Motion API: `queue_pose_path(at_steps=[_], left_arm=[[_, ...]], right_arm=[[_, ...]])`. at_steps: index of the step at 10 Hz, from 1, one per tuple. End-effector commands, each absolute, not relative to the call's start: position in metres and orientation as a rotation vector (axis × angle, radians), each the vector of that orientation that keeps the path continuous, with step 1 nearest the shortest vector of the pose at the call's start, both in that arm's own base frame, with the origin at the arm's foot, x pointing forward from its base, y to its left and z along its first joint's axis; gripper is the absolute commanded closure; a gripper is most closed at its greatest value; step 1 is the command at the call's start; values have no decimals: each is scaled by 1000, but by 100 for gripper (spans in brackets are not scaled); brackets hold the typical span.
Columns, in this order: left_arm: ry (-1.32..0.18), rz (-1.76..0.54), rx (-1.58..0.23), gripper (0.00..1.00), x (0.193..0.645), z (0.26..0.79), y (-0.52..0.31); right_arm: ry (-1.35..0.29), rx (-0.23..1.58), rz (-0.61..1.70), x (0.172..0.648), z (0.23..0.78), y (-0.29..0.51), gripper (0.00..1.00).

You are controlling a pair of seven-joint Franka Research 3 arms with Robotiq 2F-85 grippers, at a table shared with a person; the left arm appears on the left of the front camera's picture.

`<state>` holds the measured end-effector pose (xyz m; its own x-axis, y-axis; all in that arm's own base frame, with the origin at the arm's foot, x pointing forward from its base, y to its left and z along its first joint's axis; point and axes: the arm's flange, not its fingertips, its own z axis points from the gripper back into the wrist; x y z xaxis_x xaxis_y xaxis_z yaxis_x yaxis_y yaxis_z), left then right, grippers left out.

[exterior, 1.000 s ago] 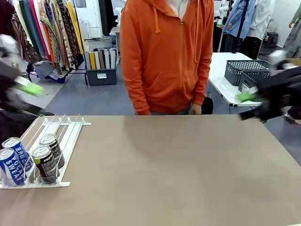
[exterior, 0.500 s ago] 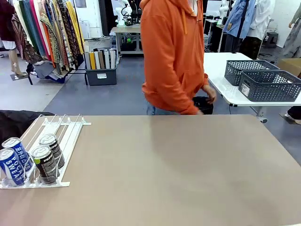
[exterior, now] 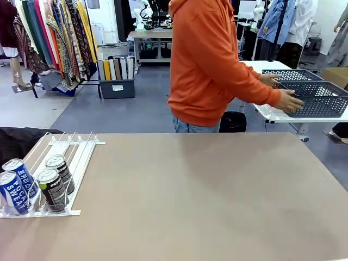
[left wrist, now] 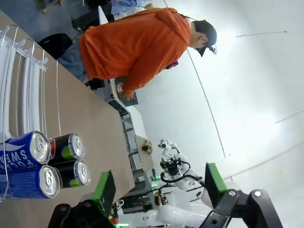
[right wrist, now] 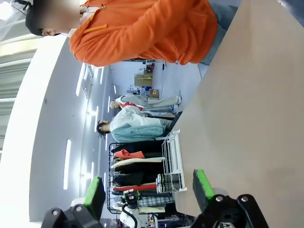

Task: Retrieve and store the cans from the dispenser.
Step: Pick up one can from the Automatic Can Dispenser and place it in the middle of the table.

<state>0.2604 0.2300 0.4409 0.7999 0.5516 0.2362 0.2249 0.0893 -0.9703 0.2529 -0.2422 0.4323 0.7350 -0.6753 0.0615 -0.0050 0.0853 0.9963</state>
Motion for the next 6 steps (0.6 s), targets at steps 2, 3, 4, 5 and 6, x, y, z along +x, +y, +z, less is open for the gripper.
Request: queue_pose_path(at_steps=[2, 3, 4, 5, 6], left_arm=[[-648, 270, -1520, 0, 254, 441, 234], [-648, 270, -1520, 0, 254, 441, 234], [-659, 272, -1512, 0, 255, 440, 233], [-612, 197, -1470, 0, 256, 457, 225], [-569, 144, -1395, 0, 262, 476, 214]], right_arm=[[-610, 1429, -535, 248, 437, -244, 0], [-610, 1429, -535, 248, 437, -244, 0], [-610, 1429, -535, 248, 437, -244, 0], [-610, 1429, -535, 248, 437, -244, 0], [-610, 1429, -535, 248, 437, -244, 0]])
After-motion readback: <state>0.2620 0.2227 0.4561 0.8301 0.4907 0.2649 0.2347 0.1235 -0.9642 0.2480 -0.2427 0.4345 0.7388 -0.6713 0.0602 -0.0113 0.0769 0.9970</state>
